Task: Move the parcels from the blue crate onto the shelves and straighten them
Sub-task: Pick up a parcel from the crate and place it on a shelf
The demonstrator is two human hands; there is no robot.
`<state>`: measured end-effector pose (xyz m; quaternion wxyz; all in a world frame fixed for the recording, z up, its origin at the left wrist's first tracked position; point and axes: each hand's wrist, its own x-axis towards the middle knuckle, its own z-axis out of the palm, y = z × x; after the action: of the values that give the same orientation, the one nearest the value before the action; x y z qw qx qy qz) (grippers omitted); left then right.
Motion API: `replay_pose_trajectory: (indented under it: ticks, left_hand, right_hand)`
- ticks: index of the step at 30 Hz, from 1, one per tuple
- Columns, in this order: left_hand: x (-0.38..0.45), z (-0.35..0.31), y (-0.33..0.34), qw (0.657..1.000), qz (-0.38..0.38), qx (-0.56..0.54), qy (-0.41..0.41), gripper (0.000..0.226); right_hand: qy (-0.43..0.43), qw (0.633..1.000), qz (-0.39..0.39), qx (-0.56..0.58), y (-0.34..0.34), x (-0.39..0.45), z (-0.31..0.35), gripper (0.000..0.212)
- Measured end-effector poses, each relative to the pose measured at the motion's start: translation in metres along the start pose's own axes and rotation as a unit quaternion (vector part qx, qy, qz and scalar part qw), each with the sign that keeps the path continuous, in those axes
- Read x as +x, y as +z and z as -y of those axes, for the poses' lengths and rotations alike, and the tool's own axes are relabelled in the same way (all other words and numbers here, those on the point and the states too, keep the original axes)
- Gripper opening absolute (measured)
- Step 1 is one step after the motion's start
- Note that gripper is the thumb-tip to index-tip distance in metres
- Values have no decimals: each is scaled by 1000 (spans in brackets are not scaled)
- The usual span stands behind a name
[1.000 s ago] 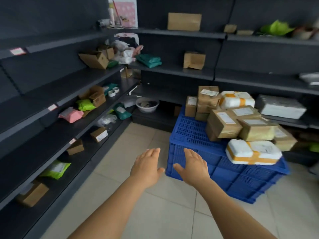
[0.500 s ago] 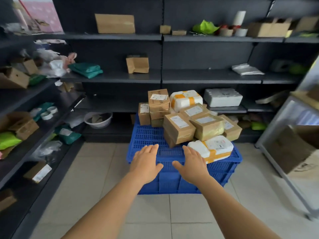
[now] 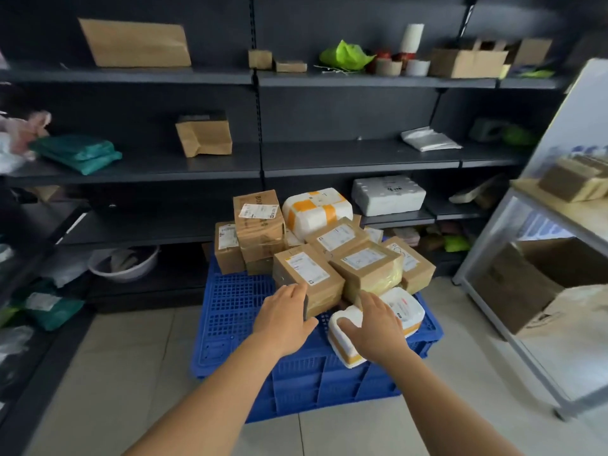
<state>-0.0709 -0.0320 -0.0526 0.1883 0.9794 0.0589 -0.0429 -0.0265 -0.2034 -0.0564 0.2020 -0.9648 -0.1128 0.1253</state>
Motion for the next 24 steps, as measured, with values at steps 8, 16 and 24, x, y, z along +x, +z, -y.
replay_pose_trajectory:
  ticks: [8,16,24]
  left_hand:
    - [85,14,6,998,15,-15,-54,74]
    - [173,25,34,985,57,-51,-158,78]
    - [227,40,60,968,66,-93,-222,82]
  right_hand:
    - [-20,1000,19,13,-4,94,-7,71]
    - [-2,996,89,23,-6,208,-33,80]
    - [-13,989,142,33,12,272,-38,71]
